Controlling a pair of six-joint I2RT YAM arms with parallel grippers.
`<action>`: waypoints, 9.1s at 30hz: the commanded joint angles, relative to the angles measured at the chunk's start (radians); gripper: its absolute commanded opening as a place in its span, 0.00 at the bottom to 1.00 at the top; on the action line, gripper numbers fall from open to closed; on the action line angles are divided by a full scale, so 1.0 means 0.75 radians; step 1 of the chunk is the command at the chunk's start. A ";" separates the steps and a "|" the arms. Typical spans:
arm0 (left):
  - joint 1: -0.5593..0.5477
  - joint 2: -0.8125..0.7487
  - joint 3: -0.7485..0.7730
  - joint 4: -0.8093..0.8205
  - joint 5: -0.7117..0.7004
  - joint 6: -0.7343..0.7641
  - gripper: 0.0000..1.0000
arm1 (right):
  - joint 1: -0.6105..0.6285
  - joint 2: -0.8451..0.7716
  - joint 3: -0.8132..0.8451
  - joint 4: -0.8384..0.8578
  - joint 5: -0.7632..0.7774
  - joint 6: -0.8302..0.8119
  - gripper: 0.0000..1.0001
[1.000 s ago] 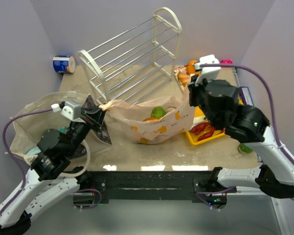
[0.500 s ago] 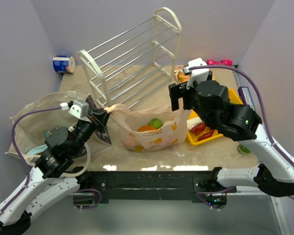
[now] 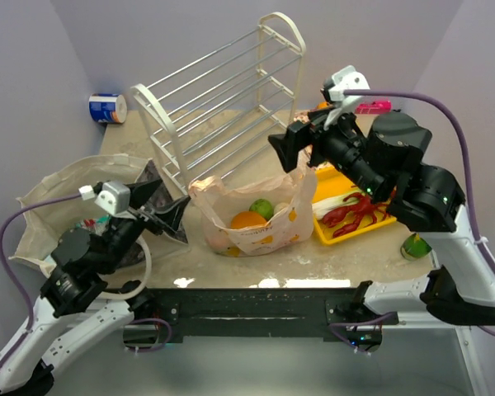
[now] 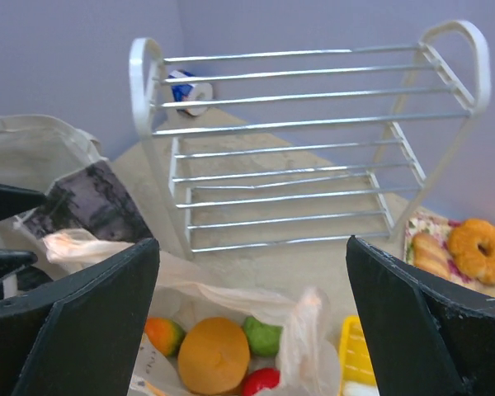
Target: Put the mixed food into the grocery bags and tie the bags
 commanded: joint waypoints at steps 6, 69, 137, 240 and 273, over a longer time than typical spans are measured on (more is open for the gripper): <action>0.002 -0.110 0.131 -0.200 0.268 0.150 1.00 | 0.081 0.358 0.291 -0.081 -0.277 -0.078 0.99; 0.004 0.227 -0.143 0.478 0.563 0.150 1.00 | 0.122 0.132 -0.470 0.559 -0.394 0.108 0.01; 0.423 0.777 -0.115 0.550 1.076 -0.227 0.00 | -0.475 -0.024 -0.396 0.220 -0.973 -0.299 0.97; 0.387 1.115 0.190 -0.004 1.007 0.309 0.00 | -0.347 -0.658 -1.226 0.608 -1.404 -0.058 0.99; 0.387 1.143 0.190 0.002 1.107 0.313 0.00 | -0.349 -0.365 -1.314 0.802 -1.414 -0.209 0.99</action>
